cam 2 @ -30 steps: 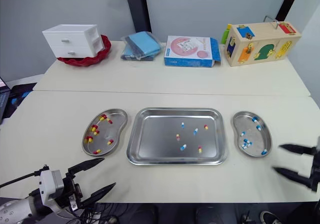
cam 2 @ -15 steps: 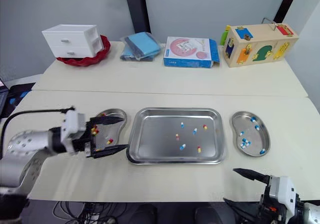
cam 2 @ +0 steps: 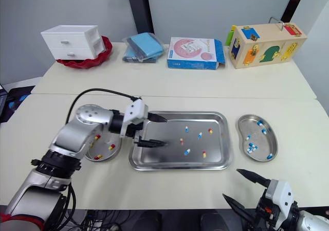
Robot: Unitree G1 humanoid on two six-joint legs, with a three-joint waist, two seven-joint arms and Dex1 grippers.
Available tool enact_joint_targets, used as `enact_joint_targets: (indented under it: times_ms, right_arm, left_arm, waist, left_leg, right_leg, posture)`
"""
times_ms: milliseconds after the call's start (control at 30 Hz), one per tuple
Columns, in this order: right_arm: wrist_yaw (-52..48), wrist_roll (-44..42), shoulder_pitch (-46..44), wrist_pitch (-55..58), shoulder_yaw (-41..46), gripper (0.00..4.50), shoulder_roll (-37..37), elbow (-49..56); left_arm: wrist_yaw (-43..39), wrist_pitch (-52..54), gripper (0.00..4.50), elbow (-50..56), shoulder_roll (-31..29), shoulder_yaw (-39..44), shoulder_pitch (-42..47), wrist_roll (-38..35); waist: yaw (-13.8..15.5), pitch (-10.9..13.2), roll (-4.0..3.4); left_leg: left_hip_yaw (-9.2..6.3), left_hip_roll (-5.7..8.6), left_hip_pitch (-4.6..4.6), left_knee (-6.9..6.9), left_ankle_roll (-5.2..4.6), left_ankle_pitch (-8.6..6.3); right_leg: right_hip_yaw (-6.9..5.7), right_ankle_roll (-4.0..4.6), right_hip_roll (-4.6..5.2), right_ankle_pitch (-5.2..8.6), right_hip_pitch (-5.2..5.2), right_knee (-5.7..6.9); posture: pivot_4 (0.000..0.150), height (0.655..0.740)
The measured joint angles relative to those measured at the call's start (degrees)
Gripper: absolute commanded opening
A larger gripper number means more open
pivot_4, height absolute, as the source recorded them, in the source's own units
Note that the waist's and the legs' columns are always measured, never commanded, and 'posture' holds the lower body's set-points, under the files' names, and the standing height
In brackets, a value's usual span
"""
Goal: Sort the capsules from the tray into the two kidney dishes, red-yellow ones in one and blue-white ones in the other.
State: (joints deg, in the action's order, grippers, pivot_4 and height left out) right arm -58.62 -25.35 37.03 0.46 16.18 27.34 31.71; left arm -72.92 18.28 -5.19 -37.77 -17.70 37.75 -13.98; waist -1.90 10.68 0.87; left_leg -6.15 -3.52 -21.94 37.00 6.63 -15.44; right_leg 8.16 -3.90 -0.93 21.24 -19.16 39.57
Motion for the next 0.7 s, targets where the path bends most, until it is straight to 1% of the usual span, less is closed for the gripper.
enact_joint_targets:
  times_ms: [267, 300, 333, 400, 433, 500, 700]
  right_arm:
    - [4.47, 0.04, 0.11, -0.08, -2.13, 4.45, -0.35, 1.97]
    - [5.10, 0.09, 0.17, -0.08, -2.44, 4.50, -0.32, 1.98]
    - [5.22, 0.10, 0.20, -0.08, -2.55, 4.50, -0.32, 1.99]
    - [5.91, 0.10, 0.36, 0.01, -2.82, 4.50, -0.07, 2.34]
    - [6.45, 0.10, 0.45, 0.14, -2.88, 4.50, 0.24, 3.03]
    - [7.08, 0.08, 0.55, 0.30, -2.87, 4.50, 0.83, 3.97]
    - [8.98, 0.07, 0.67, 0.75, -3.05, 4.50, 1.23, 4.75]
  left_arm:
    - [2.46, -7.10, 4.50, -5.60, 6.53, -4.85, 0.88, 8.81]
    - [2.67, -7.70, 4.20, -6.64, 7.06, -4.99, 1.23, 9.52]
    - [2.82, -7.80, 4.09, -6.90, 7.22, -4.99, 1.35, 9.79]
    - [3.24, -8.46, 3.62, -7.86, 7.92, -4.99, 1.66, 10.45]
    - [3.26, -8.77, 3.24, -8.47, 8.19, -5.00, 1.69, 10.99]
    - [3.14, -8.80, 2.64, -8.91, 8.22, -5.02, 1.67, 11.53]
    - [3.61, -8.81, 2.64, -10.15, 9.67, -5.02, 1.67, 12.68]
  waist:
    - [0.13, 0.00, 0.01]
    - [0.11, 0.00, 0.00]
    - [0.07, 0.00, 0.00]
    - [0.08, 0.00, 0.00]
    - [0.05, 0.00, 0.00]
    - [0.07, 0.00, 0.00]
    - [0.11, 0.00, 0.00]
  left_leg:
    - [-0.02, 0.04, -0.02, 0.03, 0.00, 0.00]
    - [-0.02, 0.04, -0.02, 0.02, 0.00, 0.00]
    - [-0.02, 0.04, -0.01, 0.02, 0.00, 0.00]
    - [-0.02, 0.04, -0.01, 0.02, 0.00, 0.00]
    - [-0.02, 0.04, -0.01, 0.02, 0.00, 0.00]
    - [-0.03, 0.04, -0.02, 0.02, 0.00, 0.00]
    - [-0.03, 0.05, -0.02, 0.04, 0.00, 0.00]
  right_leg:
    - [0.00, 0.00, 0.02, 0.00, 0.00, 0.02]
    - [-0.01, 0.00, 0.02, 0.00, 0.00, 0.02]
    - [0.00, 0.00, 0.02, 0.00, 0.00, 0.03]
    - [0.00, 0.00, 0.02, 0.00, 0.00, 0.04]
    - [0.00, 0.00, 0.02, 0.00, 0.00, 0.04]
    - [0.00, 0.00, 0.01, 0.00, 0.00, 0.05]
    - [-0.01, 0.00, 0.02, 0.00, 0.01, 0.06]
  posture:
    - [0.150, 0.7400]
    - [0.150, 0.7400]
    - [0.150, 0.7400]
    - [0.150, 0.7400]
    - [0.150, 0.7400]
    - [0.150, 0.7400]
    - [0.150, 0.7400]
